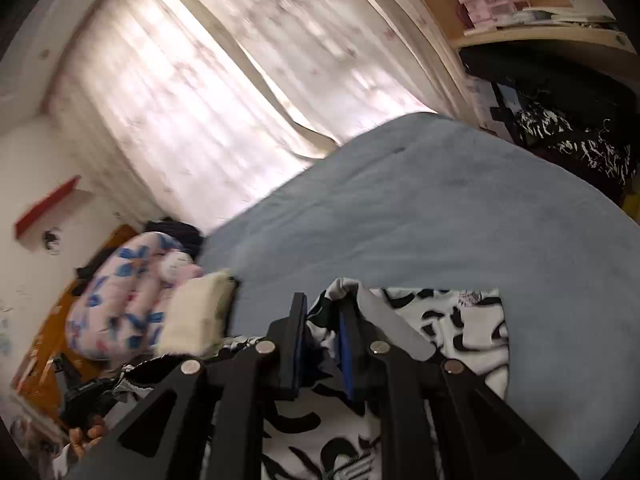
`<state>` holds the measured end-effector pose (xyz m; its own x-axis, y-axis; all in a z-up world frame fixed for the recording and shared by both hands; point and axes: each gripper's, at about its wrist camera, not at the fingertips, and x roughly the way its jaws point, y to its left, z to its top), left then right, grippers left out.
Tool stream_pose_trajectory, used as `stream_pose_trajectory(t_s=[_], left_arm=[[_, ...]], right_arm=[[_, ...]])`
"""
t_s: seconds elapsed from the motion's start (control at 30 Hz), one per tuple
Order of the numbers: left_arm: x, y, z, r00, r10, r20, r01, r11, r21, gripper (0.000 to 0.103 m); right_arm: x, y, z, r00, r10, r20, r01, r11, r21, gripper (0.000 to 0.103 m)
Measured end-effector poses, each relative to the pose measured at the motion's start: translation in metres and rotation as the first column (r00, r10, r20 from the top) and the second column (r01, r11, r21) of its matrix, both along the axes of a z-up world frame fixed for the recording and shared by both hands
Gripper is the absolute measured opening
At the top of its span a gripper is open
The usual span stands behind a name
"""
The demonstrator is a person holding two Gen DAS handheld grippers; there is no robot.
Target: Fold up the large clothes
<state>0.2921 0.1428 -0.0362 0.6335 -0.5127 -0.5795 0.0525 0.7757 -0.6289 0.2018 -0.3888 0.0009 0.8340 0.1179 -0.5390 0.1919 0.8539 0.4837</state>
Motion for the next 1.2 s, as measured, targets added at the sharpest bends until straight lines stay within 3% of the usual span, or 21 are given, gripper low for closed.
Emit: stream_pose_trajectory(t_s=[0.13,0.2,0.33,0.43,0.53,0.67,0.77,0.83,0.9,1.07,1.1,1.13,1.17,1.2], left_arm=[[0.063,-0.016,-0.047,0.989,0.006,-0.151,0.006,0.997,0.079,0.017],[0.075,-0.016,-0.057,0.989,0.021,-0.149,-0.003,0.993,0.118,0.024],[0.077,-0.019,-0.063,0.996,-0.037,-0.085,0.053,0.981,0.184,0.048],[0.085,-0.029,-0.076,0.984,-0.147,-0.104,0.170,0.952,0.254,0.050],[0.096,-0.036,-0.090,0.972,-0.192,-0.136,0.225,0.923,0.311,0.050],[0.110,-0.036,-0.108,0.965,-0.204,-0.168,0.249,0.912,0.326,0.050],[0.123,-0.041,-0.121,0.958,-0.212,-0.195,0.271,0.893,0.359,0.050],[0.130,-0.045,-0.128,0.950,-0.228,-0.213,0.294,0.884,0.364,0.050],[0.135,-0.051,-0.131,0.942,-0.255,-0.218,0.321,0.875,0.362,0.051],[0.135,-0.070,-0.131,0.929,-0.307,-0.204,0.363,0.858,0.363,0.050],[0.133,-0.074,-0.130,0.931,-0.306,-0.198,0.361,0.853,0.377,0.039],[0.130,-0.079,-0.129,0.937,-0.297,-0.185,0.348,0.843,0.411,0.021],[0.128,-0.087,-0.128,0.940,-0.288,-0.183,0.340,0.831,0.440,0.017],[0.125,-0.091,-0.126,0.947,-0.267,-0.178,0.320,0.821,0.473,0.011]], right_arm=[[0.052,-0.009,-0.037,0.987,-0.018,-0.161,0.012,0.999,-0.038,0.032],[0.064,-0.015,-0.051,0.978,-0.037,-0.206,0.022,0.997,-0.072,0.035],[0.076,-0.027,-0.076,0.964,0.019,-0.264,-0.038,0.997,-0.066,0.056],[0.087,-0.027,-0.096,0.943,0.057,-0.329,-0.094,0.991,-0.097,0.057],[0.100,-0.026,-0.117,0.921,0.102,-0.375,-0.146,0.985,-0.091,0.057],[0.119,-0.021,-0.137,0.894,0.177,-0.412,-0.227,0.971,-0.075,0.057],[0.129,-0.016,-0.149,0.868,0.219,-0.446,-0.298,0.948,-0.114,0.057],[0.135,-0.018,-0.155,0.857,0.239,-0.456,-0.320,0.941,-0.107,0.062],[0.137,-0.023,-0.163,0.849,0.250,-0.466,-0.324,0.942,-0.084,0.069],[0.133,-0.034,-0.174,0.860,0.282,-0.425,-0.303,0.953,0.019,0.070],[0.130,-0.033,-0.175,0.863,0.285,-0.417,-0.304,0.952,0.022,0.069],[0.128,-0.032,-0.174,0.865,0.281,-0.417,-0.306,0.952,0.007,0.061],[0.126,-0.029,-0.173,0.863,0.284,-0.417,-0.314,0.949,-0.005,0.052],[0.124,-0.024,-0.171,0.863,0.273,-0.424,-0.318,0.948,-0.036,0.038]])
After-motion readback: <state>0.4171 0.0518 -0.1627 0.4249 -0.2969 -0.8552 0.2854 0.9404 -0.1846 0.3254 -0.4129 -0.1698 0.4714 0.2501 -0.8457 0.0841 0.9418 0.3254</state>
